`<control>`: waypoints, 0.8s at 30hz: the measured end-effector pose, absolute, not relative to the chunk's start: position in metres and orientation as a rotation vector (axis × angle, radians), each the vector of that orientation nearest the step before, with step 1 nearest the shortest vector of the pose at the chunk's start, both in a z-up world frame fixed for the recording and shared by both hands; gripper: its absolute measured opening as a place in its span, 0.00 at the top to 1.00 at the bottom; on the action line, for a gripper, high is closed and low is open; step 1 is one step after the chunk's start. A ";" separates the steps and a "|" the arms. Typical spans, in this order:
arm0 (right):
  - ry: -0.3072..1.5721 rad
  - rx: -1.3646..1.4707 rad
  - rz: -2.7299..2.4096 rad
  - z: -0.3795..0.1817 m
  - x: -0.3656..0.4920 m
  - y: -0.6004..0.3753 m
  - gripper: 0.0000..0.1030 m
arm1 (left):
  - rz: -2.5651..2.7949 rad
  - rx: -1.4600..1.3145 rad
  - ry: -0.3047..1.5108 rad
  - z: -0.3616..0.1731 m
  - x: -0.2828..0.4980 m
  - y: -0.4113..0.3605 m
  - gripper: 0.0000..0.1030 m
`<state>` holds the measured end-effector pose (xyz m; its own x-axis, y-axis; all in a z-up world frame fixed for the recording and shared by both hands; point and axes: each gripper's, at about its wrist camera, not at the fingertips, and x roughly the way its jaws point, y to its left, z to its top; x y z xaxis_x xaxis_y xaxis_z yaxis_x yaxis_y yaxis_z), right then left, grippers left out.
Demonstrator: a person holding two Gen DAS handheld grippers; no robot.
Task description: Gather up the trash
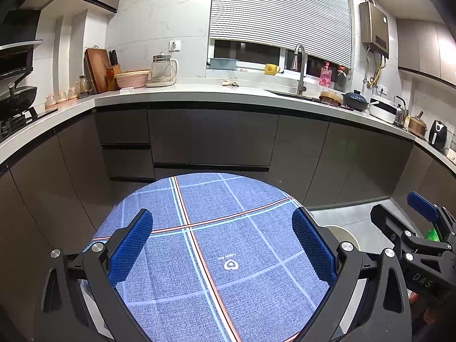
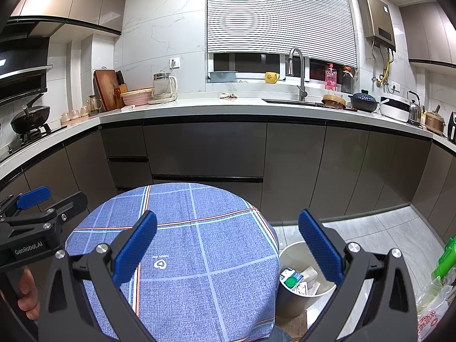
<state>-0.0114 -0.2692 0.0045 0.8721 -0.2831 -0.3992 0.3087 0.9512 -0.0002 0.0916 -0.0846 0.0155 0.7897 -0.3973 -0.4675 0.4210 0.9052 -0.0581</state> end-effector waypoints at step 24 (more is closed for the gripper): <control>0.410 0.066 -0.309 0.004 -0.010 -0.268 0.03 | -0.437 0.051 0.499 0.017 0.095 -0.083 0.08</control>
